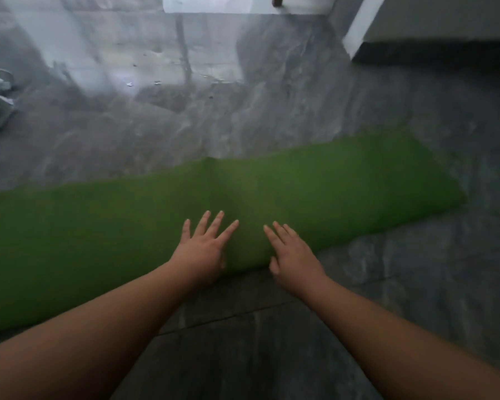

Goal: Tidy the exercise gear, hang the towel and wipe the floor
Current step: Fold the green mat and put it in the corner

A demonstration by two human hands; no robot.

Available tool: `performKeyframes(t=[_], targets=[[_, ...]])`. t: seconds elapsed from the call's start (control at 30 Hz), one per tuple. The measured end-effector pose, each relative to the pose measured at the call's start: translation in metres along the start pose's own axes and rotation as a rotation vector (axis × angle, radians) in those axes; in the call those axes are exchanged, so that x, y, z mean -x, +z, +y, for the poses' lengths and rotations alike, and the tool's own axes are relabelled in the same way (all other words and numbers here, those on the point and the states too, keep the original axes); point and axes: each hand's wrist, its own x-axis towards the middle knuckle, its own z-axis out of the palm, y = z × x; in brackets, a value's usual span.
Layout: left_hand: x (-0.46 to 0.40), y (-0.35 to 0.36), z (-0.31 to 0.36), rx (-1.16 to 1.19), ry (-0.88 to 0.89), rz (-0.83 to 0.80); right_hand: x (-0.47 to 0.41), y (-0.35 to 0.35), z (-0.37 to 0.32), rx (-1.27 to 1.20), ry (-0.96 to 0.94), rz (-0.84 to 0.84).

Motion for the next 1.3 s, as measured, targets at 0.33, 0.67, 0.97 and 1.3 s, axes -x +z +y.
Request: performKeyframes(t=[0.33, 0.67, 0.97, 1.3], targets=[[-0.076, -0.006, 0.128, -0.030, 0.177, 0.042, 0.027, -0.009, 0.131, -0.434, 0.497, 0.290], [-0.106, 0.011, 0.134, -0.093, 0.171, -0.145, -0.016, -0.021, 0.193, -1.018, 0.953, 0.596], [-0.104, 0.028, 0.121, -0.096, 0.178, -0.007, -0.039, -0.019, 0.210, -1.570, 1.116, 1.052], [-0.104, 0.041, 0.115, -0.088, 0.181, 0.042, -0.021, -0.031, 0.176, -1.179, 0.882, 0.977]])
